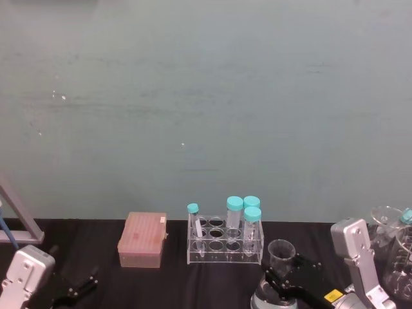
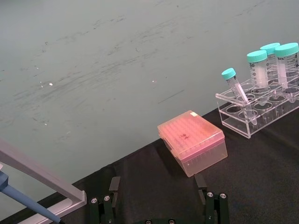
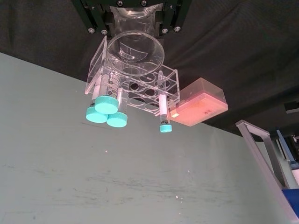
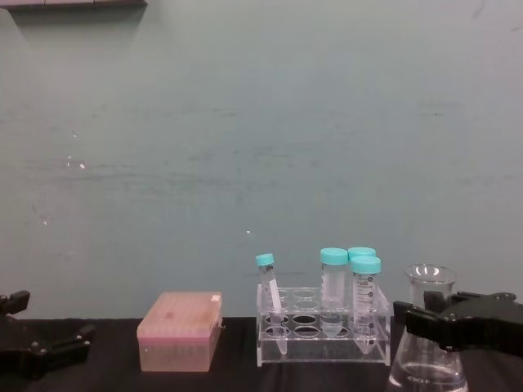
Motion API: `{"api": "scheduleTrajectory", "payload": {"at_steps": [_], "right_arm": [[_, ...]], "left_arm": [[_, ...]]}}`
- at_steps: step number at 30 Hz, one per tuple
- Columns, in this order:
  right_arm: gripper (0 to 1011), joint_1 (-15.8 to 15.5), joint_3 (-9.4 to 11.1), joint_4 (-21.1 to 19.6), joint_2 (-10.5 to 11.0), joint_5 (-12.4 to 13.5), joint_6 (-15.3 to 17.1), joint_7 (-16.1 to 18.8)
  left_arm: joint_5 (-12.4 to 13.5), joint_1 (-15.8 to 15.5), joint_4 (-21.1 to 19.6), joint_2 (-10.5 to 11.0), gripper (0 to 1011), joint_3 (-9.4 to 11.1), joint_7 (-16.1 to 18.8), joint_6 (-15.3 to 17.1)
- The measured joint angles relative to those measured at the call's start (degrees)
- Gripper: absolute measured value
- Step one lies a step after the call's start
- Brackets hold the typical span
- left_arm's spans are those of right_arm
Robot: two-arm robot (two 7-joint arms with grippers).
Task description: Pick up the beaker with the right gripper, shake it three times, and then put it down.
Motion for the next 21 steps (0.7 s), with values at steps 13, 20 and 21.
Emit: {"api": "scheduleTrajectory", "payload": {"at_steps": [13,20,21], "right_arm": [[458,-0.1,0.5,0.1,-0.1,0.3,0.0,0.3],[458,0.0,2.3,-1.9,0.0,2.0,1.0,0.5],[458,0.1,2.5,-2.4,0.1,2.1,1.1,0.6]], "left_arm": [[0.0,0.0,0.0,0.0,1000,0.0,0.0,0.0],[0.0,0.0,0.0,0.0,1000,0.0,0.0,0.0],[0.0,0.0,0.0,0.0,1000,0.0,0.0,0.0]]}}
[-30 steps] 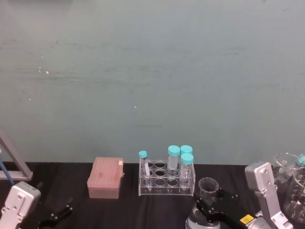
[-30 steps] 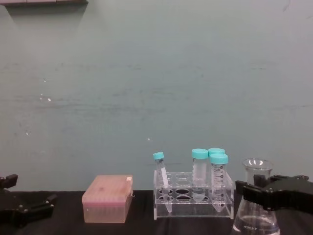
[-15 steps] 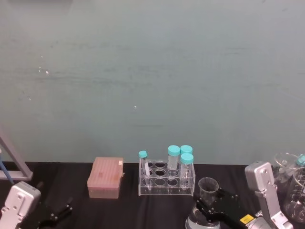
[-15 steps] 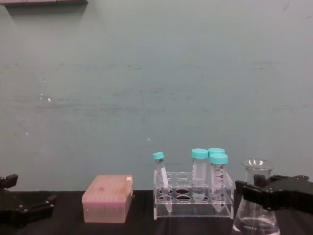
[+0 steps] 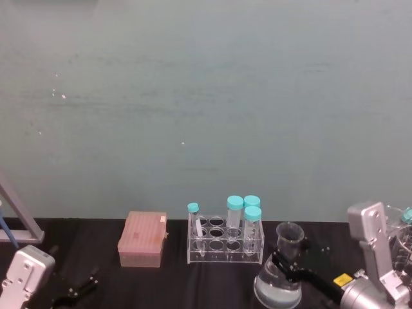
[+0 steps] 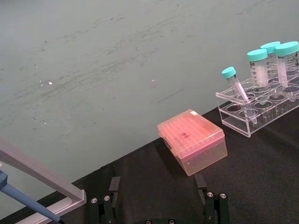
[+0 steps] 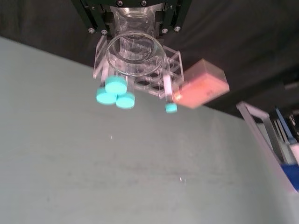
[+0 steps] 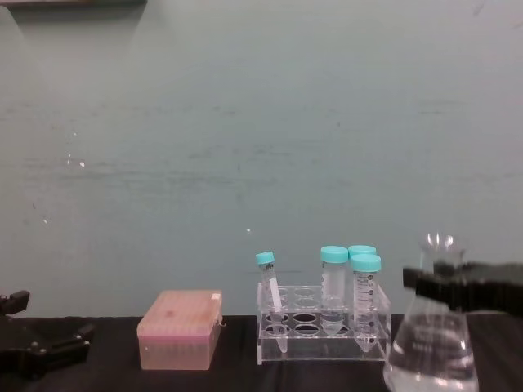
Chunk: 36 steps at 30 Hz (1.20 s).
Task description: Pick up the beaker with the right gripper, shake it three times, and then put it down.
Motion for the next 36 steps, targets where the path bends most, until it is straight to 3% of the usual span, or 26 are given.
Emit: {"api": "scheduleTrajectory", "payload": {"at_steps": [13,17,19,20,21,27,29,36], "right_arm": [[458,0.6,0.6,-4.7,0.6,3.7,3.3,0.9],[458,-0.1,3.0,-5.4,-1.9,10.5,7.0,1.3],[458,-0.9,6.2,-5.4,-4.9,17.2,10.4,0.5],[458,-0.9,6.2,-5.4,-4.9,17.2,10.4,0.5],[458,-1.4,8.1,-5.2,-6.6,20.8,12.0,-0.4],[458,-2.8,14.4,-4.1,-12.4,31.9,16.9,-4.7],[458,-3.0,16.0,-3.9,-13.8,34.8,18.2,-6.4],[458,-3.3,17.7,-3.4,-15.3,39.4,20.6,-9.3]], "left_arm": [[0.0,0.0,0.0,0.0,1000,0.0,0.0,0.0],[0.0,0.0,0.0,0.0,1000,0.0,0.0,0.0],[0.0,0.0,0.0,0.0,1000,0.0,0.0,0.0],[0.0,0.0,0.0,0.0,1000,0.0,0.0,0.0],[0.0,0.0,0.0,0.0,1000,0.0,0.0,0.0],[0.0,0.0,0.0,0.0,1000,0.0,0.0,0.0],[0.0,0.0,0.0,0.0,1000,0.0,0.0,0.0],[0.0,0.0,0.0,0.0,1000,0.0,0.0,0.0]]}}
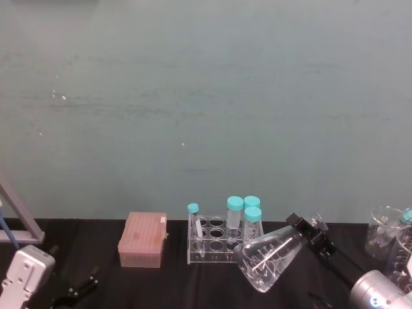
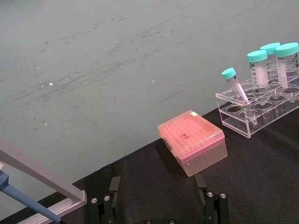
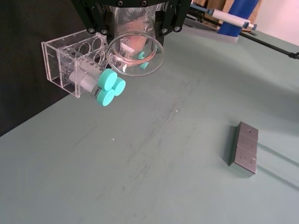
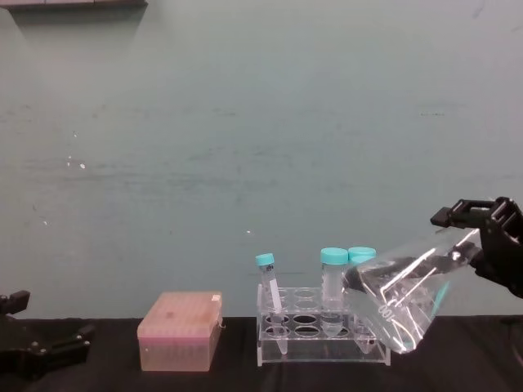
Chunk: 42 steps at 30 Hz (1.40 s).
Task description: Pick up the beaker with the right gripper, shake it three times, and then put it down.
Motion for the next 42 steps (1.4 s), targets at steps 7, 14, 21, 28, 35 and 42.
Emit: {"api": "scheduleTrajectory", "payload": {"at_steps": [7,14,21,28,35,42], "right_arm": [[458,0.6,-6.0,-0.1,6.2,-10.5,-7.6,3.3],[458,3.0,-15.6,0.4,16.5,-33.7,-25.6,7.2],[458,6.1,-23.5,0.4,24.5,-60.2,-37.0,4.8],[458,8.3,-27.6,1.6,28.6,-78.9,-40.2,-0.2],[458,8.8,-28.5,2.9,29.6,-86.7,-41.1,-2.7],[458,7.4,-25.9,2.5,27.3,-80.1,-40.9,0.8]], "left_arm": [[0.0,0.0,0.0,0.0,1000,0.0,0.0,0.0],[0.0,0.0,0.0,0.0,1000,0.0,0.0,0.0],[0.0,0.0,0.0,0.0,1000,0.0,0.0,0.0],[0.0,0.0,0.0,0.0,1000,0.0,0.0,0.0],[0.0,0.0,0.0,0.0,1000,0.0,0.0,0.0],[0.0,0.0,0.0,0.0,1000,0.0,0.0,0.0]]}}
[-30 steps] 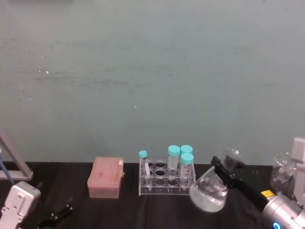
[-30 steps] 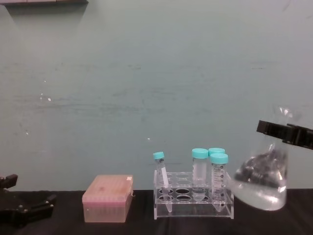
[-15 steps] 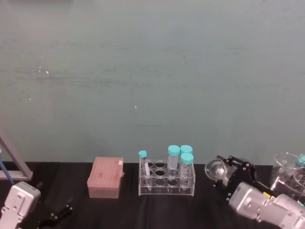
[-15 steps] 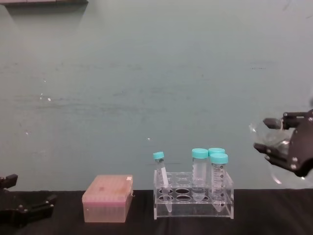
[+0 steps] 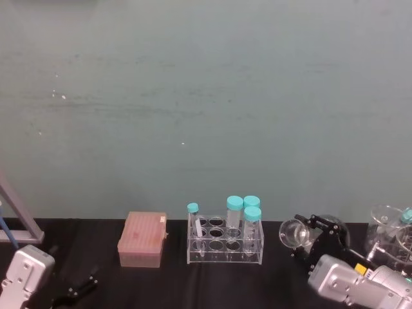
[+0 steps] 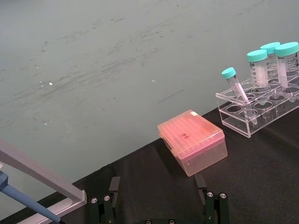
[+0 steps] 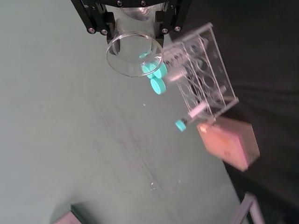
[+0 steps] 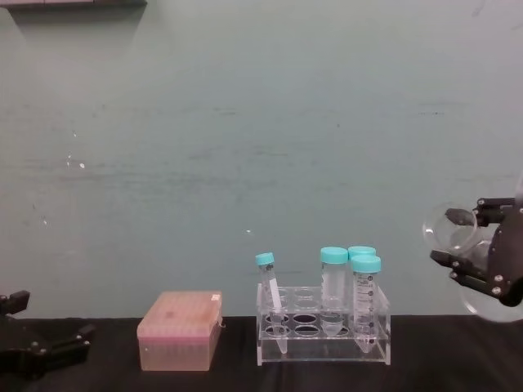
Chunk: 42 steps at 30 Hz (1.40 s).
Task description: Pick up the beaker with the right gripper, shake it three times, and then put it down.
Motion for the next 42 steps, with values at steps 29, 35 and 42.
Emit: {"api": "scheduleTrajectory", "payload": {"at_steps": [29,35,42], "right_arm": [[458,-4.3,10.2,-1.3,-11.1,31.7,18.1,9.6],[458,-4.6,10.4,-0.9,-11.6,33.8,18.6,9.8],[458,-4.7,9.9,-0.9,-11.5,35.0,19.1,10.0]], "left_arm": [[0.0,0.0,0.0,0.0,1000,0.0,0.0,0.0],[0.0,0.0,0.0,0.0,1000,0.0,0.0,0.0],[0.0,0.0,0.0,0.0,1000,0.0,0.0,0.0]]}}
